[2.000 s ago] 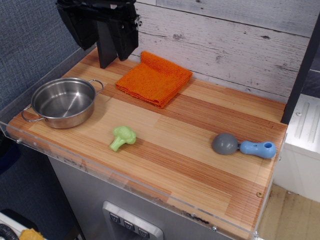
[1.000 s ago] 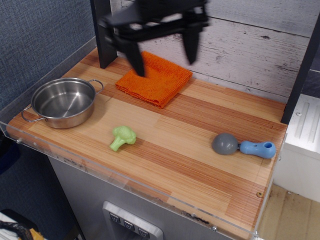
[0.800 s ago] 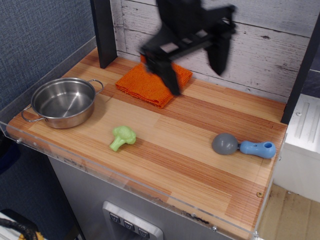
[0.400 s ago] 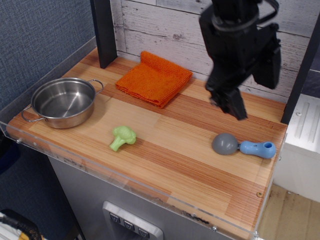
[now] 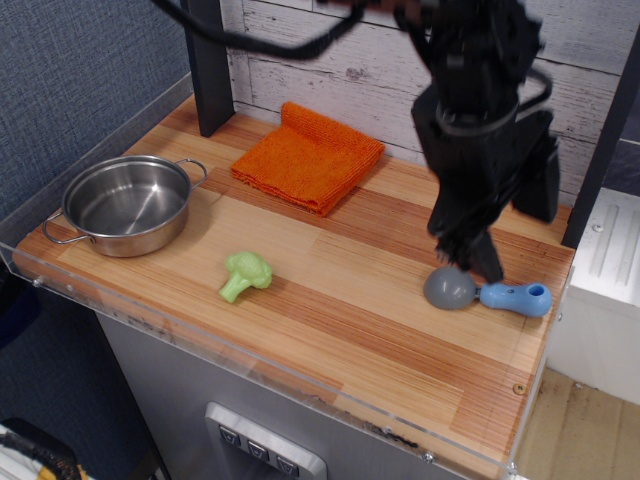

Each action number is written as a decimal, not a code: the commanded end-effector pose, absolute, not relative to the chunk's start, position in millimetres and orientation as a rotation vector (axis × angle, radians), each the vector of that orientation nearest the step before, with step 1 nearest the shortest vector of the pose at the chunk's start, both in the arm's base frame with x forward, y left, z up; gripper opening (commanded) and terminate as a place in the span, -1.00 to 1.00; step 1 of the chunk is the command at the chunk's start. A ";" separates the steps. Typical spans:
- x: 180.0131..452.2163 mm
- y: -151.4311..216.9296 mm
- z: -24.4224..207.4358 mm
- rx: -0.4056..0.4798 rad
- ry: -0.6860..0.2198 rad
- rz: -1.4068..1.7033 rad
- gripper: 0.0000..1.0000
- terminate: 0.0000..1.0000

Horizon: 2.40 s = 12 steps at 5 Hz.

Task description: Place the spoon on the orange cloth

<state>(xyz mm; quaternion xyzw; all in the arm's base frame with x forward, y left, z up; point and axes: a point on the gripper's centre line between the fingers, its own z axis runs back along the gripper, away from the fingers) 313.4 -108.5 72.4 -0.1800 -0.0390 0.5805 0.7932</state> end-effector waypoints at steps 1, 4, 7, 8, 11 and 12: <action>326.1 -103.0 56.8 -0.360 -0.125 1.262 1.00 -1.00; 331.2 -124.1 23.9 -0.279 -0.183 1.330 1.00 -1.00; 326.6 -129.3 21.1 -0.212 -0.187 1.326 -1.00 -1.00; 324.3 -126.1 28.3 -0.192 -0.187 1.337 -1.00 -1.00; 332.5 -97.3 97.8 -0.232 -0.250 1.147 -1.00 -1.00; 323.5 -86.5 133.3 -0.259 -0.289 1.072 -1.00 -1.00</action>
